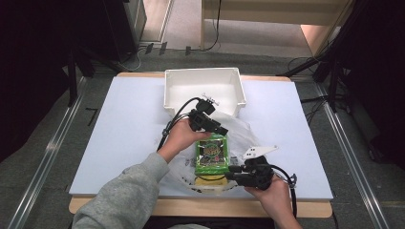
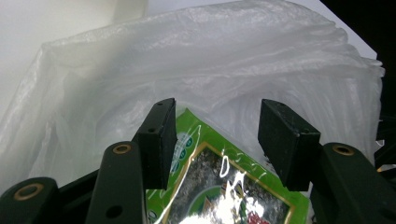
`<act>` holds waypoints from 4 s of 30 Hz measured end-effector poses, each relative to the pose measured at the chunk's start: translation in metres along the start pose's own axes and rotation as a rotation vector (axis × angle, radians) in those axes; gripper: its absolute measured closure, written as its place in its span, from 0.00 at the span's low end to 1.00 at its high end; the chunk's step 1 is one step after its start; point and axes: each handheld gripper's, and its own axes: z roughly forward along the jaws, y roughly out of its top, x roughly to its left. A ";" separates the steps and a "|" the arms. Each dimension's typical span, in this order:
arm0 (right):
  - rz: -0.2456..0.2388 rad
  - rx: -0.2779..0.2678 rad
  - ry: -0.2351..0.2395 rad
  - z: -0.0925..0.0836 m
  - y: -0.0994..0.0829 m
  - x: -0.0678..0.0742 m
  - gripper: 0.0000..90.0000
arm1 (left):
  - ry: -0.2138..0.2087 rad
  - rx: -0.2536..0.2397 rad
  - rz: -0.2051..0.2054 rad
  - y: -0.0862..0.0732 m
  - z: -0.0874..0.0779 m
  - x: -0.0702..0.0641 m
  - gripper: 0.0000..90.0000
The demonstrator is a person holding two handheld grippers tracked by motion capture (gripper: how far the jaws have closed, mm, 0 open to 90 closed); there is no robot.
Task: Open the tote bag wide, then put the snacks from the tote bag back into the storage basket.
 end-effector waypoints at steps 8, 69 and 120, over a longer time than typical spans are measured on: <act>0.010 -0.008 -0.017 -0.002 0.009 -0.004 0.65 | 0.002 -0.016 0.006 -0.010 -0.013 -0.003 0.46; 0.047 -0.027 -0.053 0.029 0.054 -0.029 0.63 | -0.019 -0.095 0.002 -0.110 -0.063 -0.026 0.43; 0.062 -0.006 -0.053 0.039 0.045 -0.035 0.60 | 0.039 -0.065 -0.015 -0.120 -0.030 -0.019 0.95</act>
